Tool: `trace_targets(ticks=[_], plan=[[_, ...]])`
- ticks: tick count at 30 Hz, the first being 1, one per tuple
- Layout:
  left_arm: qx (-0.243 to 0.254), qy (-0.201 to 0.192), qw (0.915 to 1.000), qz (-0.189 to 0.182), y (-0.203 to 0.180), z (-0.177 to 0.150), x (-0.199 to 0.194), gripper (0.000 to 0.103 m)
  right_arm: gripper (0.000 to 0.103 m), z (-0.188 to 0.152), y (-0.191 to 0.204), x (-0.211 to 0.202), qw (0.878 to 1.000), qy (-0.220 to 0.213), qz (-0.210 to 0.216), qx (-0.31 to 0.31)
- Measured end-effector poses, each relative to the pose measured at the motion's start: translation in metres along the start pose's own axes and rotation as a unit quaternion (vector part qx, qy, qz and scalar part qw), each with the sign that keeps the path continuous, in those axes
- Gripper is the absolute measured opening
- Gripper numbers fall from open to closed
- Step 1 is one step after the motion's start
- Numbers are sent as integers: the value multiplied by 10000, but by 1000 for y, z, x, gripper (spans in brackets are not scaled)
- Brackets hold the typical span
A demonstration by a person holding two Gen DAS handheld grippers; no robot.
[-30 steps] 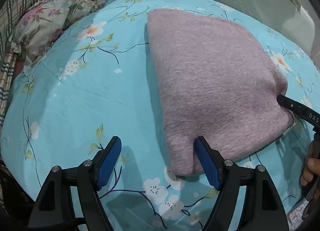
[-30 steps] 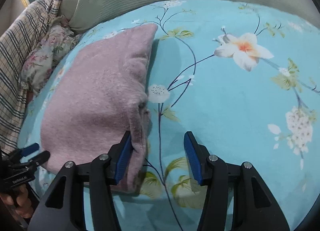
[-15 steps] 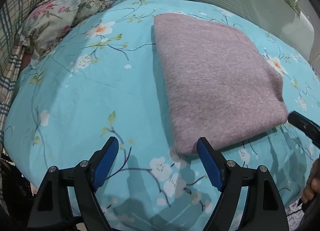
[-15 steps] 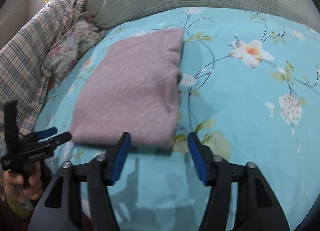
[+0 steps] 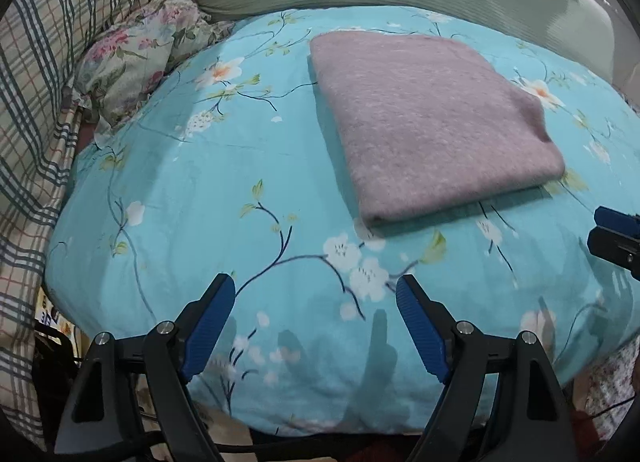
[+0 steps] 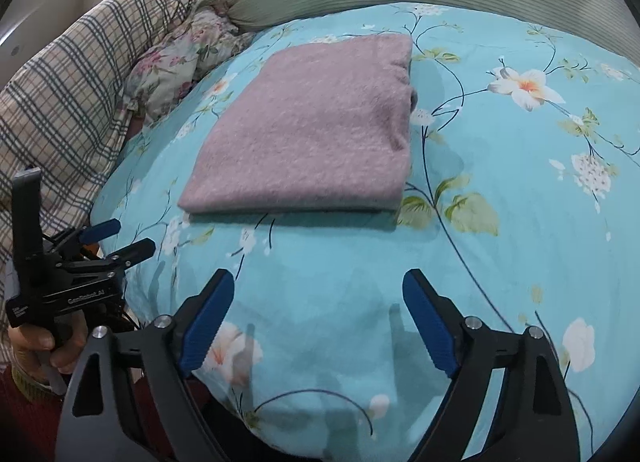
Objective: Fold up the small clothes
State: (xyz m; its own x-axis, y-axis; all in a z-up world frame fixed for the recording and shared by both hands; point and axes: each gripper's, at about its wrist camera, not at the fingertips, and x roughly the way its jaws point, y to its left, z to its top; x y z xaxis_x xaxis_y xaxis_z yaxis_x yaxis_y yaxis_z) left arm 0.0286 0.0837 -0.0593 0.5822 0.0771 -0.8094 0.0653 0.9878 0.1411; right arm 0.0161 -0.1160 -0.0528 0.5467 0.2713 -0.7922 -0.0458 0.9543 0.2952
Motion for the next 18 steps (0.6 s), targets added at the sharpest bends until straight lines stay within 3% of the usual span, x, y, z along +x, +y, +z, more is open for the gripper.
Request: trace_targets(ticks=[7, 18], plan=[[132, -173, 9998, -25, -4, -1, -14, 83, 88, -1, 7, -4, 9999, 25, 9, -97], [207, -595, 9980, 68, -2, 19, -44, 87, 94, 28, 19, -28, 9984, -300, 14, -479]])
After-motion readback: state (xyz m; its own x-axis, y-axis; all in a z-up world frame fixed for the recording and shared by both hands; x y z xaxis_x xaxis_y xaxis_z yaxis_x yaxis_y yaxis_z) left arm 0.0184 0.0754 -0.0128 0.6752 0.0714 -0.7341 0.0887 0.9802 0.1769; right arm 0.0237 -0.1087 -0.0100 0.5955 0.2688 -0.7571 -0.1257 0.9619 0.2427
